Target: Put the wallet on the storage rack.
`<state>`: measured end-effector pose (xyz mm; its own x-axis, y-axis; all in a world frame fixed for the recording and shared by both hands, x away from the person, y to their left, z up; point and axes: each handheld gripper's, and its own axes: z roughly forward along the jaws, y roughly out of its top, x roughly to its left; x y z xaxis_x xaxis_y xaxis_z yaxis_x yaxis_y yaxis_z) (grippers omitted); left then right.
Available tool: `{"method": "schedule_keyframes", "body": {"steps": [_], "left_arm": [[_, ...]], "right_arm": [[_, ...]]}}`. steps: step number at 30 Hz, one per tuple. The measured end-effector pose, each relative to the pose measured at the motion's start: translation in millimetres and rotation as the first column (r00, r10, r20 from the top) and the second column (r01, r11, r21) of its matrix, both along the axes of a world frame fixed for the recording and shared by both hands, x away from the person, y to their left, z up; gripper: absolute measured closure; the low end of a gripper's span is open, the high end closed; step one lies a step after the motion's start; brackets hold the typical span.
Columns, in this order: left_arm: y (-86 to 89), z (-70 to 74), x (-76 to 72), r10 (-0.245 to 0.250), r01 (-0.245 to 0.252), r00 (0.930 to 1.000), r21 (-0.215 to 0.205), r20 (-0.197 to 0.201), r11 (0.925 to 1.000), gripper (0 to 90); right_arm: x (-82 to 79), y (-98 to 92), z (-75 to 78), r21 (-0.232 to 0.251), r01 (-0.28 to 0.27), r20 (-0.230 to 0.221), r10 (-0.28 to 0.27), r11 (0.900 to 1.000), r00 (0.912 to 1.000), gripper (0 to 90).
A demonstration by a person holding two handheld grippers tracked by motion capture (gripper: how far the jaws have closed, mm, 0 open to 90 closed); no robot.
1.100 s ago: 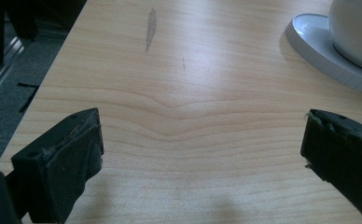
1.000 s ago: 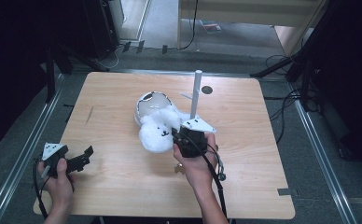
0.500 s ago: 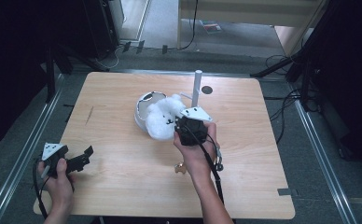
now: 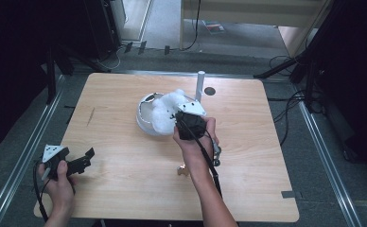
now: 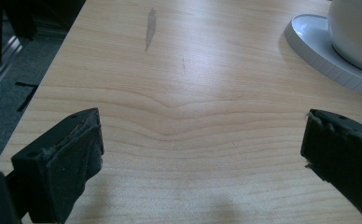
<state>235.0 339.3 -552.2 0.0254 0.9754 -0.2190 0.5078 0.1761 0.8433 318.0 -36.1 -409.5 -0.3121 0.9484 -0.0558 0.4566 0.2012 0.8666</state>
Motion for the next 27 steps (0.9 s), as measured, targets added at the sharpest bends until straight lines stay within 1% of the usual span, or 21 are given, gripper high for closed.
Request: {"method": "schedule_keyframes", "body": {"steps": [2, 4, 8, 10, 12, 17, 21, 25, 27], "left_arm": [[-0.1, -0.1, 0.0, 0.001, -0.001, 1.0, -0.001, 0.001, 1.0, 0.0], [-0.1, -0.1, 0.0, 0.001, -0.001, 1.0, 0.0, 0.001, 1.0, 0.0], [0.2, 0.0, -0.1, -0.001, 0.001, 1.0, 0.001, 0.0, 1.0, 0.0], [0.2, 0.0, -0.1, -0.001, 0.001, 1.0, 0.001, 0.0, 1.0, 0.0], [0.3, 0.0, -0.1, -0.002, 0.002, 1.0, 0.001, 0.0, 1.0, 0.0], [0.2, -0.1, 0.1, 0.0, 0.0, 1.0, -0.002, 0.002, 1.0, 0.0], [0.5, -0.1, 0.0, -0.002, 0.002, 1.0, 0.0, -0.001, 1.0, 0.0], [0.3, -0.1, 0.2, 0.001, -0.001, 1.0, -0.004, 0.004, 1.0, 0.0], [0.3, -0.1, 0.2, 0.0, 0.0, 1.0, -0.004, 0.004, 1.0, 0.0]], "right_arm": [[3.1, 2.5, -0.1, -0.019, 0.015, 0.005, -0.015, 1.0, 0.9999, 78.5], [4.3, 3.6, -0.4, -0.023, 0.019, 0.009, -0.018, 1.0, 0.9998, 78.5], [8.8, 8.7, -1.8, -0.046, 0.031, 0.017, -0.031, 0.998, 0.9994, 78.4], [12.2, 14.2, -2.6, -0.071, 0.043, 0.026, -0.041, 0.997, 0.9988, 78.4], [13.1, 15.3, -2.8, -0.074, 0.045, 0.027, -0.043, 0.996, 0.9987, 78.4], [19.5, 23.1, -5.3, -0.116, 0.069, 0.031, -0.066, 0.991, 0.9973, 78.5], [23.1, 30.4, -9.1, -0.145, 0.072, 0.033, -0.068, 0.987, 0.9971, 78.4], [27.0, 36.9, -13.1, -0.168, 0.074, 0.033, -0.069, 0.983, 0.9971, 78.5], [29.0, 39.6, -14.5, -0.171, 0.081, 0.033, -0.076, 0.982, 0.9966, 78.4]]}}
